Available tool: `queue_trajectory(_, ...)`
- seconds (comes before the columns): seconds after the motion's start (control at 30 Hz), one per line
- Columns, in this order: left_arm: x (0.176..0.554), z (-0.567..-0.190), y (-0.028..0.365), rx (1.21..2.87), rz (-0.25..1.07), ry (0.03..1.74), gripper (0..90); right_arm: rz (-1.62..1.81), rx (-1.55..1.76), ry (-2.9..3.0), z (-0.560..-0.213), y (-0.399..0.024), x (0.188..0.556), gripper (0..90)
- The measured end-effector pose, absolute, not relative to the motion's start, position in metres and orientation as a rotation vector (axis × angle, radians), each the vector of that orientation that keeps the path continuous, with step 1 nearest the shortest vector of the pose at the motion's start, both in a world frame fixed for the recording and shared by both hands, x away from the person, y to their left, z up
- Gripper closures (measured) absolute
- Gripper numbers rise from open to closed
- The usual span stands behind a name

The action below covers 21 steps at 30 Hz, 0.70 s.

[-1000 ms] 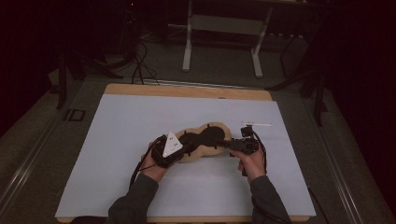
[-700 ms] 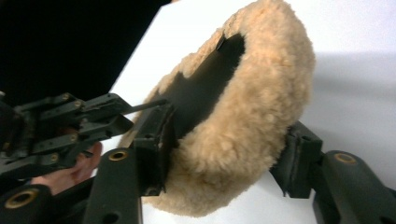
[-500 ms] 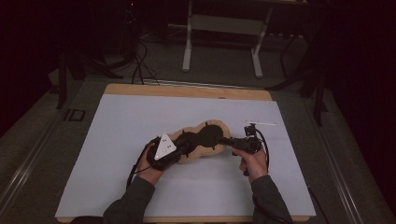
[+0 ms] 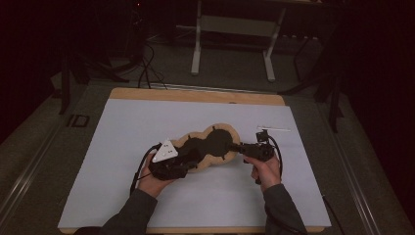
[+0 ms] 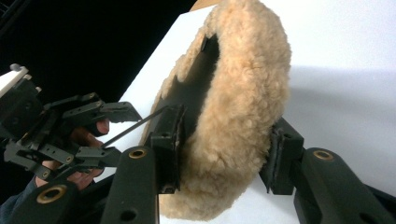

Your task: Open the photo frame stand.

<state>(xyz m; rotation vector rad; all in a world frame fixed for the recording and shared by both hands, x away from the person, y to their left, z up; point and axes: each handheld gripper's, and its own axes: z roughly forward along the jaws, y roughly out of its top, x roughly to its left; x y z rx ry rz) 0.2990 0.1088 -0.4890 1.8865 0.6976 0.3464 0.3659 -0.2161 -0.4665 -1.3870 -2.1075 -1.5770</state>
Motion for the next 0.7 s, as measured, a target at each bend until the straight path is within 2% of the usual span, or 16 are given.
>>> queue_trajectory(0.17,0.296,-0.488,0.119,1.881,0.277,0.698,40.6,-1.564,-1.375,-2.124,-0.466,-0.217,0.366,56.7)
queue_trajectory(0.7,0.285,-0.492,0.15,1.878,0.218,0.785,38.6,-1.536,-1.322,-2.211,-0.462,-0.217,0.363,56.8)
